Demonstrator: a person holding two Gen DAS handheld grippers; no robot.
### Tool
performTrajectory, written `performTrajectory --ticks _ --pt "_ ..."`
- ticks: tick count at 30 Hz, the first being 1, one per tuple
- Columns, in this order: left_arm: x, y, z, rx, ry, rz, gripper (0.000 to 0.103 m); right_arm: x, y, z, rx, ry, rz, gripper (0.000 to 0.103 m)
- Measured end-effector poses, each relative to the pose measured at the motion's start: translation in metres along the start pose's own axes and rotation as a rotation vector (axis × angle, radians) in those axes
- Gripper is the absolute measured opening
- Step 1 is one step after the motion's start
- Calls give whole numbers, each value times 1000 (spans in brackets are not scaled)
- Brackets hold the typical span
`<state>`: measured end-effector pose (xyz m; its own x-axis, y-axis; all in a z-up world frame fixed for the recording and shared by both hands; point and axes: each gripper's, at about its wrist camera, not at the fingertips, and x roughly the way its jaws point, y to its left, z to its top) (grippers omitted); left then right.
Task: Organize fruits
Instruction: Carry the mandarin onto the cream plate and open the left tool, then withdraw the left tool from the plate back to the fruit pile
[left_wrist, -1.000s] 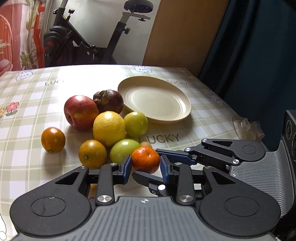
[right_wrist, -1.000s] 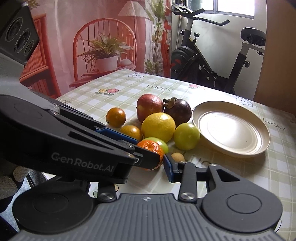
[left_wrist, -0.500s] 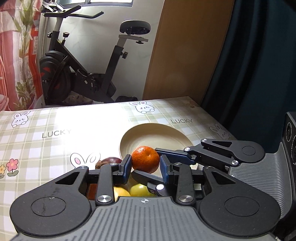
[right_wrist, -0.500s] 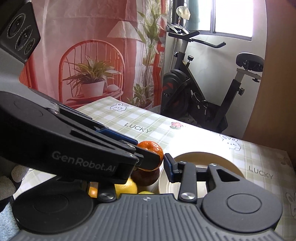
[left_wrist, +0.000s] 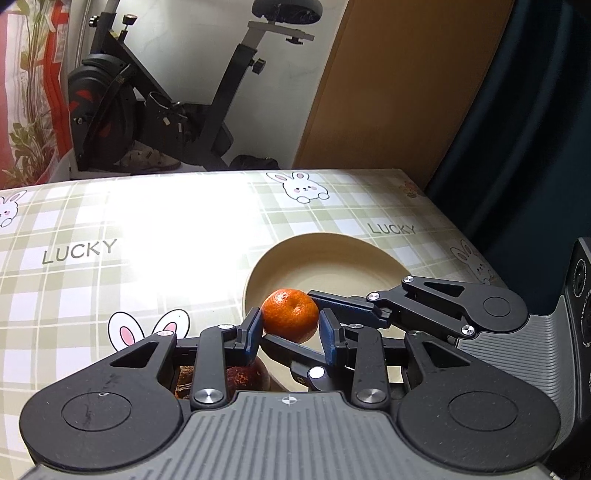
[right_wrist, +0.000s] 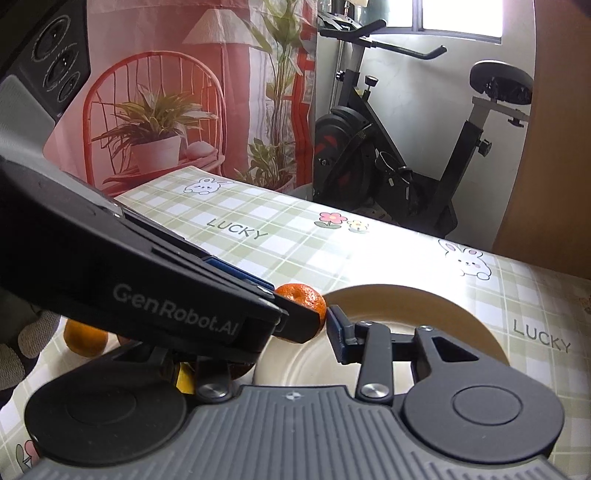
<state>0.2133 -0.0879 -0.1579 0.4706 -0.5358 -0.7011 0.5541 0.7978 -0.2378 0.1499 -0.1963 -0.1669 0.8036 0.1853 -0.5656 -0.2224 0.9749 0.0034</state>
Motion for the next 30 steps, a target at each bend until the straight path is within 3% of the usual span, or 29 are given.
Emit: performTrajectory --ticks 11,17,21,30 --pt "40 8 6 7 64 9 35 28 -20 -11 46 57 -4 40" --pt "39 6 6 16 62 10 38 29 -20 -11 80 72 -11 45" --pt "23 2 5 15 32 -7 39 19 -17 -8 90 73 -34 47" --pt "-52 2 -1 -20 -110 18 41 -31 -2 -7 192 -3 -71 47"
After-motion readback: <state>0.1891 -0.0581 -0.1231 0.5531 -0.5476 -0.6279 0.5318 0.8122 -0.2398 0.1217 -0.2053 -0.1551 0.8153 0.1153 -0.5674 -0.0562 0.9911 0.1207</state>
